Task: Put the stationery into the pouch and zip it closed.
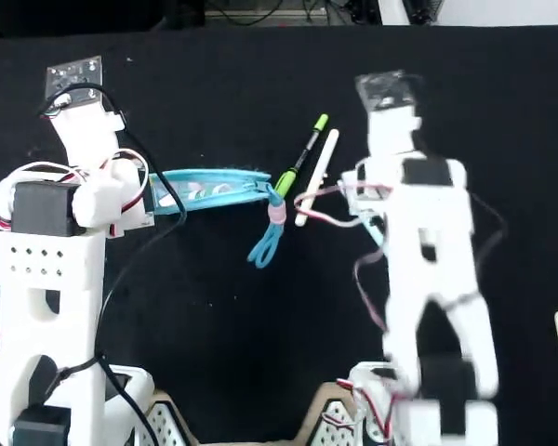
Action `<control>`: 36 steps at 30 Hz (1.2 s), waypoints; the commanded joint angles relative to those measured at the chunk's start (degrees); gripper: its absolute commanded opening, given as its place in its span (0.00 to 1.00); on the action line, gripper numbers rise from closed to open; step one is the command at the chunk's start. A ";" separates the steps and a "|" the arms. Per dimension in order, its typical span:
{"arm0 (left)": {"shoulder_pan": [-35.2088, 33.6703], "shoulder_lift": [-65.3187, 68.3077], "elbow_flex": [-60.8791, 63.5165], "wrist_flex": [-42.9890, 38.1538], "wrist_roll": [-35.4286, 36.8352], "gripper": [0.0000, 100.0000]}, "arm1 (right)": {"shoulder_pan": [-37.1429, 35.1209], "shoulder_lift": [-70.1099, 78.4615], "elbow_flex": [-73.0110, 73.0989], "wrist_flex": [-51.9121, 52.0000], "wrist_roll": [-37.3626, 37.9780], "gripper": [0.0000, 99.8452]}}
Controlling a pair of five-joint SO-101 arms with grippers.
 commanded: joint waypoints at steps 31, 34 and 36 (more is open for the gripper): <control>-0.66 -0.35 0.13 -0.35 0.35 0.03 | 4.75 41.80 -35.65 11.69 9.32 0.01; -0.66 -0.35 0.13 -0.35 0.35 0.03 | 5.10 40.84 -34.77 11.69 9.32 0.01; -0.66 -0.35 0.13 -0.35 0.35 0.03 | 5.10 40.40 -35.12 12.04 9.32 0.01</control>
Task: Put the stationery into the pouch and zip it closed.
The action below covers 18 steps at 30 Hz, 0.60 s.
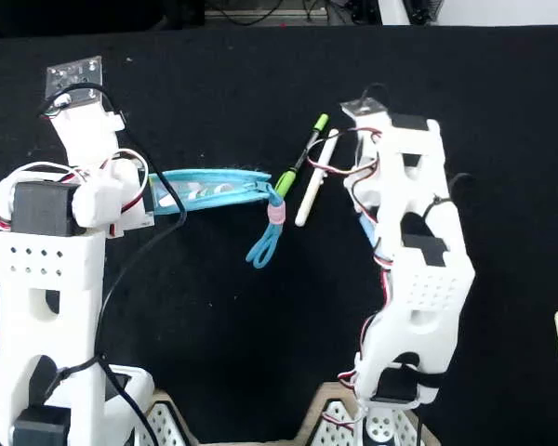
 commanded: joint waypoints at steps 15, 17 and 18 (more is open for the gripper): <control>-0.66 -0.35 1.27 -0.70 0.53 0.03 | -3.43 -54.02 3.03 13.10 -7.12 0.01; -0.66 -0.35 1.27 -0.70 0.53 0.03 | -6.59 -61.85 4.53 13.10 -11.16 0.01; -0.66 -0.35 1.27 -0.70 0.53 0.03 | -8.44 -65.27 4.70 12.84 -13.27 0.01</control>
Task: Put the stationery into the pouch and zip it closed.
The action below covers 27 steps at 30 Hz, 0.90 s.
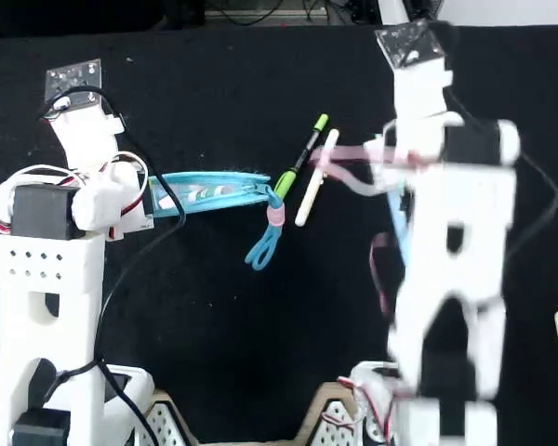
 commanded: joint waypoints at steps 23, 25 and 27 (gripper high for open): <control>-0.66 0.26 0.13 -0.53 0.53 0.03 | -45.10 -43.47 24.66 -49.76 -19.08 0.01; -0.66 0.26 0.22 -0.53 0.53 0.03 | -45.10 -43.65 28.00 -53.54 -19.08 0.01; -0.66 0.26 0.22 -0.62 0.44 0.03 | -45.10 -43.74 30.90 -55.65 -19.08 0.01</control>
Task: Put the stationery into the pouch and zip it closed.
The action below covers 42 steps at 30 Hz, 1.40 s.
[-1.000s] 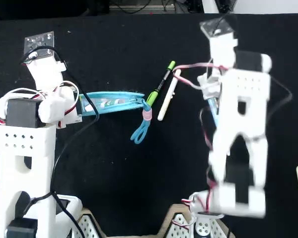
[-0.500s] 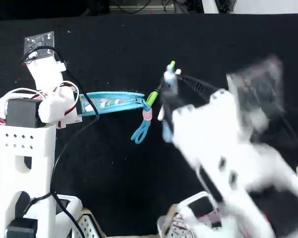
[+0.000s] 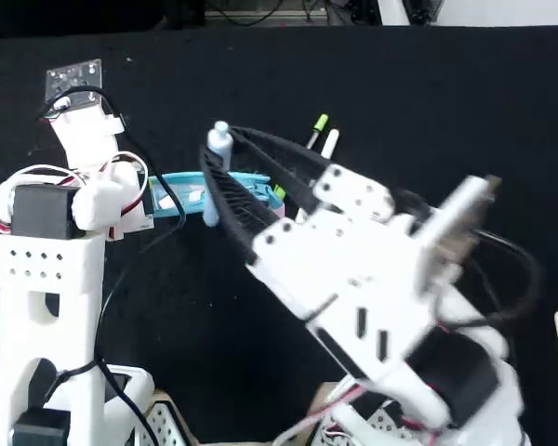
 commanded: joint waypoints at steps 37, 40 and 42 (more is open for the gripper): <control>-0.66 0.26 0.22 -0.62 0.35 0.03 | 4.31 0.66 26.07 -20.04 -0.35 0.01; -0.66 0.26 0.22 -0.62 0.44 0.03 | 4.22 0.84 26.42 -14.77 -0.53 0.09; -0.66 0.26 0.22 -0.70 0.44 0.03 | 4.22 0.57 23.96 -10.99 -0.70 0.16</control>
